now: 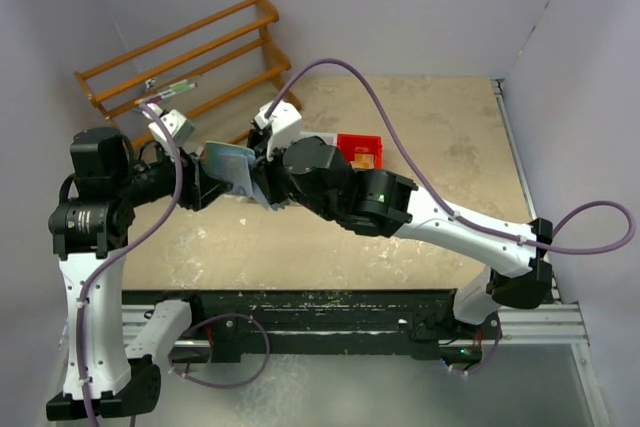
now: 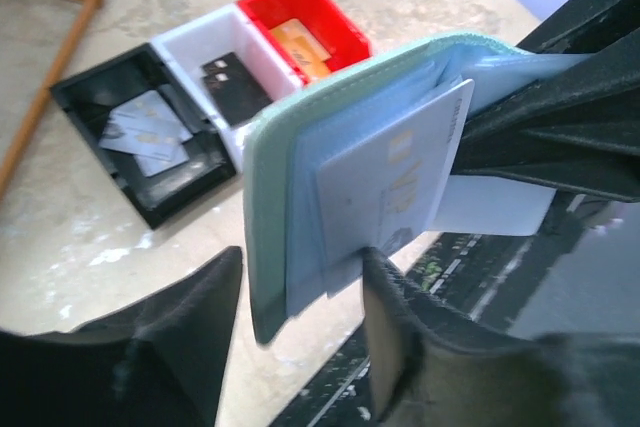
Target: Take the credit cards out of the card holder
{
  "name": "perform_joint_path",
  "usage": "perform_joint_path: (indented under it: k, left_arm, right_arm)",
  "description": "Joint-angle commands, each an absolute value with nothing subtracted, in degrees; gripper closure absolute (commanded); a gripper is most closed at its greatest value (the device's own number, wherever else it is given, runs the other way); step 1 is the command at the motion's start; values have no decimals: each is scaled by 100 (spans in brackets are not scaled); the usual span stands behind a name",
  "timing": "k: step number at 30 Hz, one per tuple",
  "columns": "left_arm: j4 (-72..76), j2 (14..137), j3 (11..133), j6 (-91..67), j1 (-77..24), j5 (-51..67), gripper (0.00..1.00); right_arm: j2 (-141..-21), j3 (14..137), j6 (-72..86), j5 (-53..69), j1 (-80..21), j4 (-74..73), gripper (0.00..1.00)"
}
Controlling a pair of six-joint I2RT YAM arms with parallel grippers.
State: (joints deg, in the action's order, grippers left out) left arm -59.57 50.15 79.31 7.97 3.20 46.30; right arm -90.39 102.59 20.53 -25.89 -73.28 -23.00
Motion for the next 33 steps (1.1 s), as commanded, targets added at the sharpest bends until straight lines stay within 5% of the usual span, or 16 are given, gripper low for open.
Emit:
perform_joint_path:
  k: [1, 10, 25, 30, 33]
  left_arm:
    - [-6167, 5291, 8250, 505, 309, 5690, 39]
    - [-6457, 5618, 8413, 449, 311, 6823, 39]
    - [-6628, 5517, 8500, 755, 316, 6319, 86]
    - [-6692, 5543, 8541, 775, 316, 6287, 84]
    - [-6691, 5566, 8552, 755, 316, 6268, 67]
  right_arm:
    - [-8754, 10254, 1923, -2153, -7321, -1691, 100]
    - [-8848, 10375, 1751, -1971, -7296, -2030, 100]
    - [-8890, 10595, 1511, -1526, -7092, -2488, 100]
    - [-8679, 10383, 1546, -1039, -6855, -2365, 100]
    - [-8578, 10253, 1547, -717, -6734, -2262, 100]
